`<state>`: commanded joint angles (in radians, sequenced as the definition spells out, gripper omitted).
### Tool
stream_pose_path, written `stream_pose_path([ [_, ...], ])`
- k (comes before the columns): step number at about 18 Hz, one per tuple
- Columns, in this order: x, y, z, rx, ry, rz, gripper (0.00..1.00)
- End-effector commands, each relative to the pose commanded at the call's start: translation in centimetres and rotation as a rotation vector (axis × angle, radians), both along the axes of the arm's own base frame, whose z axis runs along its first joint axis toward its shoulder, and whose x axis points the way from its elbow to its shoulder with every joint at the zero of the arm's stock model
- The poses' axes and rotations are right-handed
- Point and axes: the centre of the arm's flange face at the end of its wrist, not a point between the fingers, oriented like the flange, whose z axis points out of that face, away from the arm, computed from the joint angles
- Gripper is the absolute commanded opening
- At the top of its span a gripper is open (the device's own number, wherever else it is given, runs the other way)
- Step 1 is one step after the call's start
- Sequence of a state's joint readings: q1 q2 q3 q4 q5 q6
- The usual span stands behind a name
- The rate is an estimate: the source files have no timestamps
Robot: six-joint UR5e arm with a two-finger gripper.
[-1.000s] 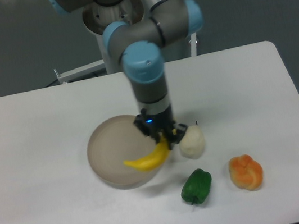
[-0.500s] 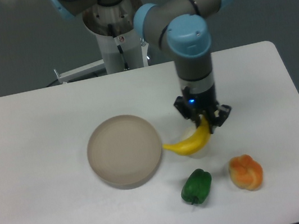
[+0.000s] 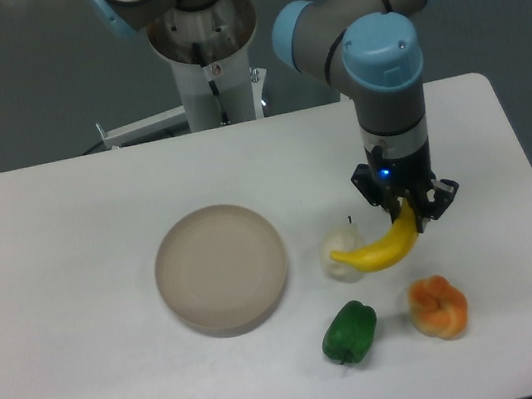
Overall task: Pick up the banana from the plate
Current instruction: 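Carry the held banana away from the plate toward the pear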
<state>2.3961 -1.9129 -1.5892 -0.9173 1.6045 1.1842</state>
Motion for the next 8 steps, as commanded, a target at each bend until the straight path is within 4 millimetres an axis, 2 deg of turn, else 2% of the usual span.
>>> stream_pose_path([
  [8,-0.55,-0.13,0.35,0.002,0.008,-0.012,0.33],
])
